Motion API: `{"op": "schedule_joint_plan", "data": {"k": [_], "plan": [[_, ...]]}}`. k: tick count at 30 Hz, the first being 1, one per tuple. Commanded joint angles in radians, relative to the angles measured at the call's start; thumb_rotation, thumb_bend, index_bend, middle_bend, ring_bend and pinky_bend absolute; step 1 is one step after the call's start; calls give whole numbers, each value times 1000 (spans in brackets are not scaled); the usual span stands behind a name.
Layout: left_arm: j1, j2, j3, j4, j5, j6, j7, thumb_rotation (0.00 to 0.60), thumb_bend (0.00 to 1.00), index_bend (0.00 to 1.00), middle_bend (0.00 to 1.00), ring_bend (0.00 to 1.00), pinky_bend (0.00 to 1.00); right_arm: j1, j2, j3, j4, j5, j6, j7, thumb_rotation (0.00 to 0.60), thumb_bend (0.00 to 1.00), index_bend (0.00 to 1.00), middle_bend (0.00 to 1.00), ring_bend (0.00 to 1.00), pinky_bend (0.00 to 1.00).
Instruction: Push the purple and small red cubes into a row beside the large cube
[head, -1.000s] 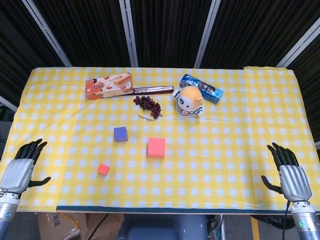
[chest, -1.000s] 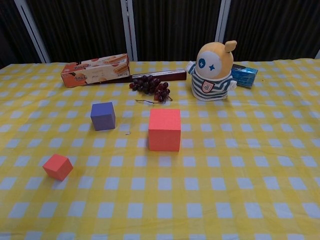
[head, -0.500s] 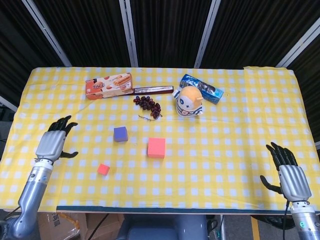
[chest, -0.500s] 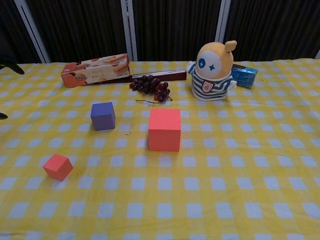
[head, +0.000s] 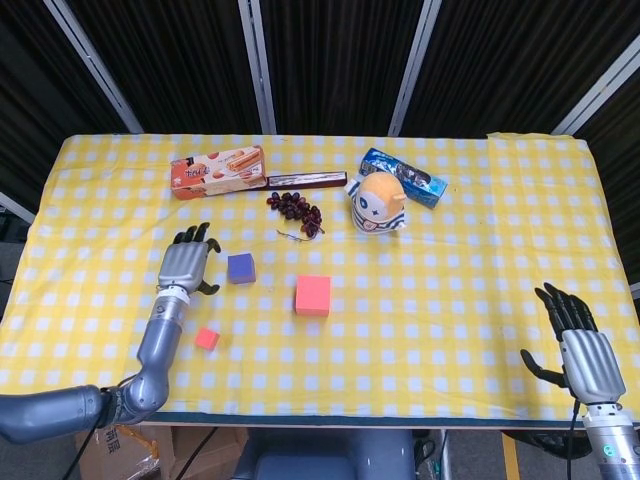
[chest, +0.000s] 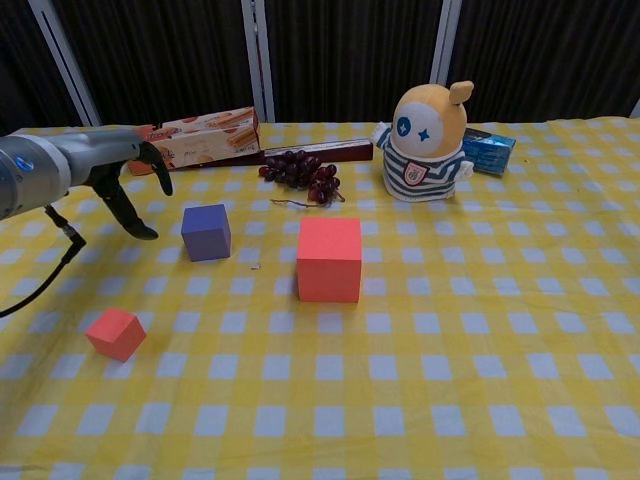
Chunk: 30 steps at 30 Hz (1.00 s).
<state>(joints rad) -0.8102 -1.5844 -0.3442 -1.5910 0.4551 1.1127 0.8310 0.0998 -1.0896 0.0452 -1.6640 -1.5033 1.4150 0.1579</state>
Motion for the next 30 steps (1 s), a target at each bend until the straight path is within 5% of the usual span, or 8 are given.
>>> {"op": "schedule_joint_plan", "data": {"k": [1, 30], "plan": [[-29, -33, -5, 31, -24, 8, 13, 600, 236, 282, 0, 0, 98, 0, 1, 0, 1, -3, 2, 5, 600, 365, 0, 0, 0, 36], [-107, -141, 10, 189, -107, -38, -17, 600, 383, 367, 0, 0, 99, -9, 2, -6, 7, -40, 37, 65, 600, 365, 0, 0, 0, 36]]}}
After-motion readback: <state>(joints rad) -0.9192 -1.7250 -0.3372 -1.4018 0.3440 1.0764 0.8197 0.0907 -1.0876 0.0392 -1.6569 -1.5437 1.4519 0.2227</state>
